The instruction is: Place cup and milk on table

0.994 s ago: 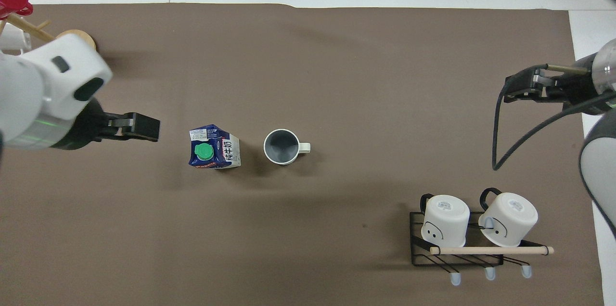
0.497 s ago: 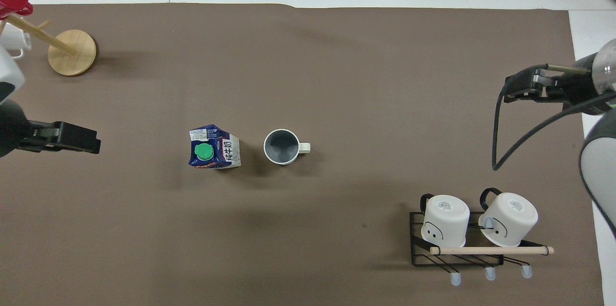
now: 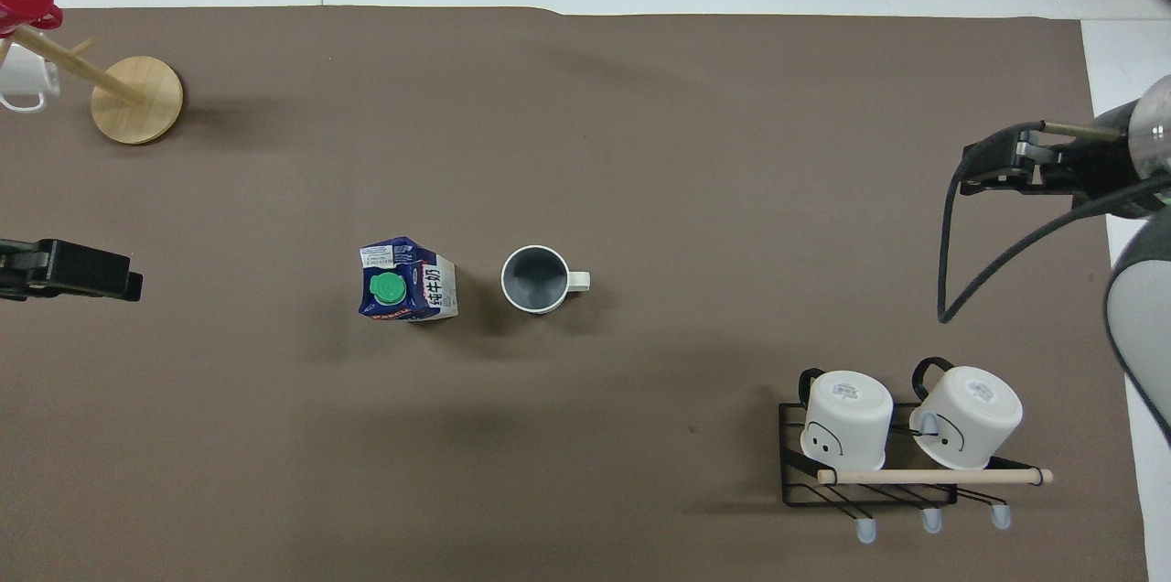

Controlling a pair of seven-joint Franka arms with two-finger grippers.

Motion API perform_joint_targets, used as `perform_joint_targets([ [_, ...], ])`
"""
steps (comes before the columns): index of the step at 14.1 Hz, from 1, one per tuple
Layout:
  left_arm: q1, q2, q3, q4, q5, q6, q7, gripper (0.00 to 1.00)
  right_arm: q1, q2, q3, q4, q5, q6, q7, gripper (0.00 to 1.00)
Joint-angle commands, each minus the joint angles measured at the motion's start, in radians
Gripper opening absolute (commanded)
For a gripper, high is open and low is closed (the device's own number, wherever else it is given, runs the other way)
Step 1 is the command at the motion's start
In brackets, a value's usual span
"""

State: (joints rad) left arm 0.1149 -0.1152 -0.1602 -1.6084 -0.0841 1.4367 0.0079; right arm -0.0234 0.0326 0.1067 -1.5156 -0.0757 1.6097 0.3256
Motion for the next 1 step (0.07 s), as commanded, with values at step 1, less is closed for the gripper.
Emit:
perform_joint_targets([
  [1, 0.022, -0.004, -0.013, 0.007, 0.001, -0.018, 0.009, 1.00, -0.016, 0.004, 0.005, 0.015, 0.027, -0.014, -0.022, 1.00],
])
